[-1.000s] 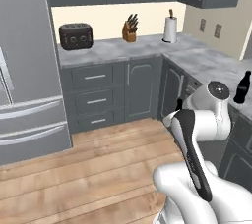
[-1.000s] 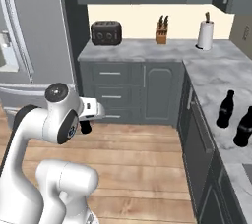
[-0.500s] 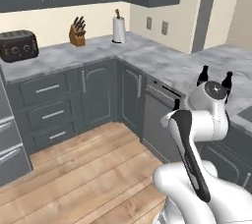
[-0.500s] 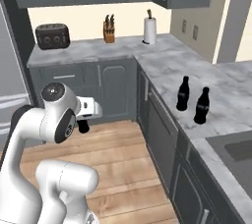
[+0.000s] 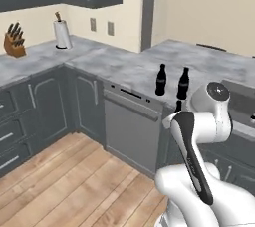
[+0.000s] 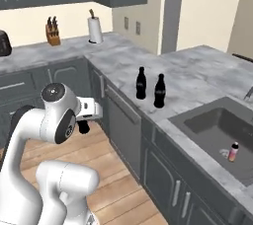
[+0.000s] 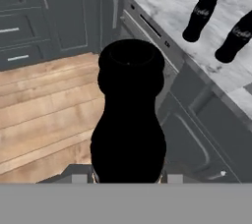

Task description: Place the large bottle from the dining counter next to the other large bottle outside the sink, and place the small bottle from the dining counter next to the other small bottle inside the sink.

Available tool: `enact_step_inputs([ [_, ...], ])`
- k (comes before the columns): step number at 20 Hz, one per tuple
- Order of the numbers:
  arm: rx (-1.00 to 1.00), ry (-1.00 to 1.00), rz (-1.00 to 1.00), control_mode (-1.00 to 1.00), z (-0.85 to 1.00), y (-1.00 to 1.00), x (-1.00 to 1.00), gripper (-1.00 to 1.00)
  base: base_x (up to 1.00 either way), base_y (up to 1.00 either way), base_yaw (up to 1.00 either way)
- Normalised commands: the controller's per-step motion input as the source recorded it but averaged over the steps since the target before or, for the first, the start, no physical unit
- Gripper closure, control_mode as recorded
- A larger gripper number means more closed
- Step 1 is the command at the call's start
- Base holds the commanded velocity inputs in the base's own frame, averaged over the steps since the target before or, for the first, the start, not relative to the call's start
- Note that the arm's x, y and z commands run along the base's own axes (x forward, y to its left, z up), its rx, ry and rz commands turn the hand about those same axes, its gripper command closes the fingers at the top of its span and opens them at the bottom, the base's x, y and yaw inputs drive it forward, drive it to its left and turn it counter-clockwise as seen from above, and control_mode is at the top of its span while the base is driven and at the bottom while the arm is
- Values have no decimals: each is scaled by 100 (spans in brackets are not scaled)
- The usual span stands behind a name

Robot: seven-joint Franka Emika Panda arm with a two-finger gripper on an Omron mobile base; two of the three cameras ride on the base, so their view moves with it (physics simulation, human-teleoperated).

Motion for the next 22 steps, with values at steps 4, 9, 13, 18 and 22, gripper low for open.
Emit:
enact_step_inputs([
  [4,0,0,0,100,0,0,0,100,0,0,-50],
  [9,0,0,0,100,0,0,0,100,0,0,-50],
  [13,0,0,0,100,0,0,0,100,0,0,-50],
  [18,0,0,0,100,0,0,0,100,0,0,-50],
  [22,0,0,0,100,0,0,0,100,0,0,-50],
])
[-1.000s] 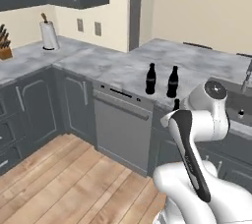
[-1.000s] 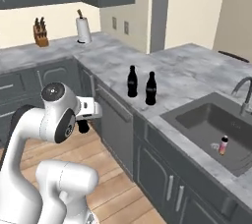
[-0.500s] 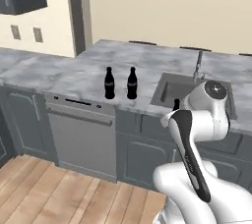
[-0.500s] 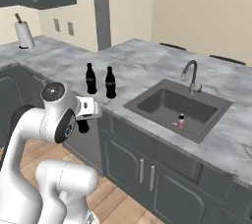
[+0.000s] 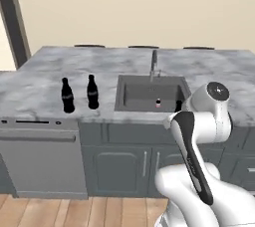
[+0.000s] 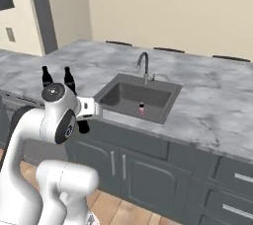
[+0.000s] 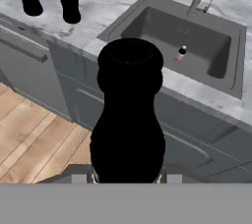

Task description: Place the large bottle from the dining counter next to the other large bottle outside the sink, and place the small bottle from the dining counter next to the other small bottle inside the sink.

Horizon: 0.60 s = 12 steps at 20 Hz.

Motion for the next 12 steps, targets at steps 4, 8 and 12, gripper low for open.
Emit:
enact_step_inputs([
  [4,0,0,0,100,0,0,0,100,0,0,-50],
  [8,0,0,0,100,0,0,0,100,0,-12,-47],
  [12,0,0,0,100,0,0,0,100,0,-19,-42],
])
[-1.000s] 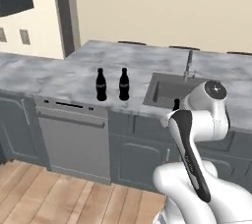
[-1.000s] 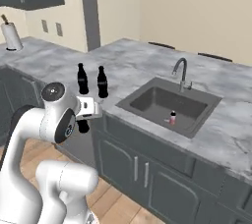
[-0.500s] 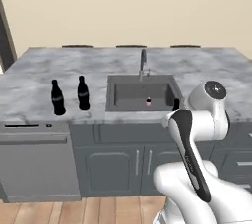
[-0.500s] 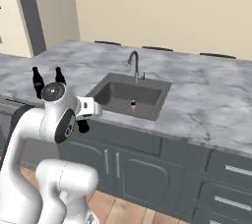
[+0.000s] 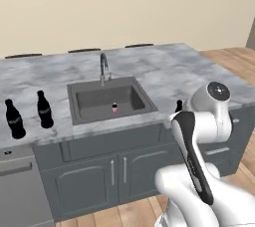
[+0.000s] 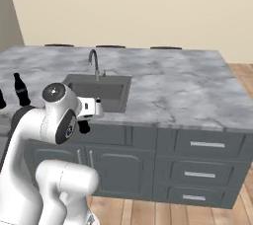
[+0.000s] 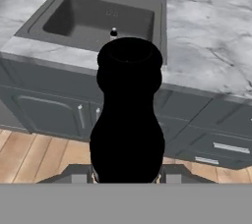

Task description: Place the large bottle from the dining counter next to the other large bottle outside the sink, and place the small bottle from the dining counter next to the other small bottle inside the sink.

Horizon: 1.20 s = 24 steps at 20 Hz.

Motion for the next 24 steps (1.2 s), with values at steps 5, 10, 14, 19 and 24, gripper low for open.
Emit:
enact_step_inputs([
  [5,0,0,0,100,0,0,0,100,0,0,-2],
  [10,0,0,0,100,0,0,0,100,1,72,1],
  [14,0,0,0,100,0,0,0,100,0,72,0],
  [19,0,0,0,100,0,0,0,100,4,1,0],
  [24,0,0,0,100,0,0,0,100,52,0,0],
])
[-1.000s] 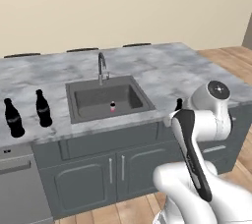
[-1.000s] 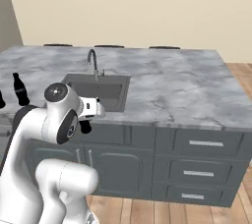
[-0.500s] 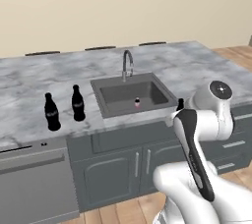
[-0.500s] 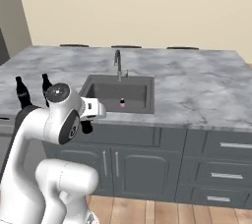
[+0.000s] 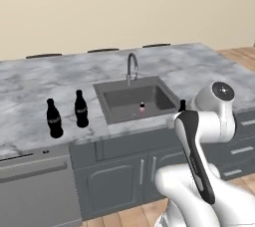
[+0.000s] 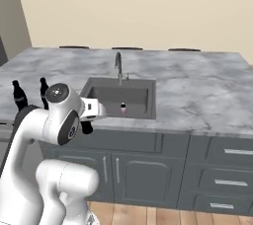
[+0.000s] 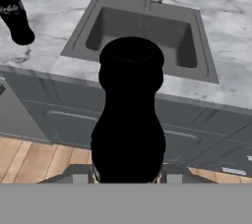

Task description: Place the large bottle from the dining counter next to the other large bottle outside the sink, and place the small bottle from the dining counter next to the other small bottle inside the sink.

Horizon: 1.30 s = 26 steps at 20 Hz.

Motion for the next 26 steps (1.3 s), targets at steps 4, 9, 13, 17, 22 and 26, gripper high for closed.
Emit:
enact_step_inputs([
  [4,0,0,0,100,0,0,0,100,71,0,0],
  [9,0,0,0,100,0,0,0,100,74,0,0],
  [13,0,0,0,100,0,0,0,100,68,0,0],
  [17,0,0,0,100,0,0,0,100,67,5,0],
  [22,0,0,0,-100,0,5,33,100,25,3,0],
  [26,0,0,-3,-100,0,22,62,100,0,0,0],
])
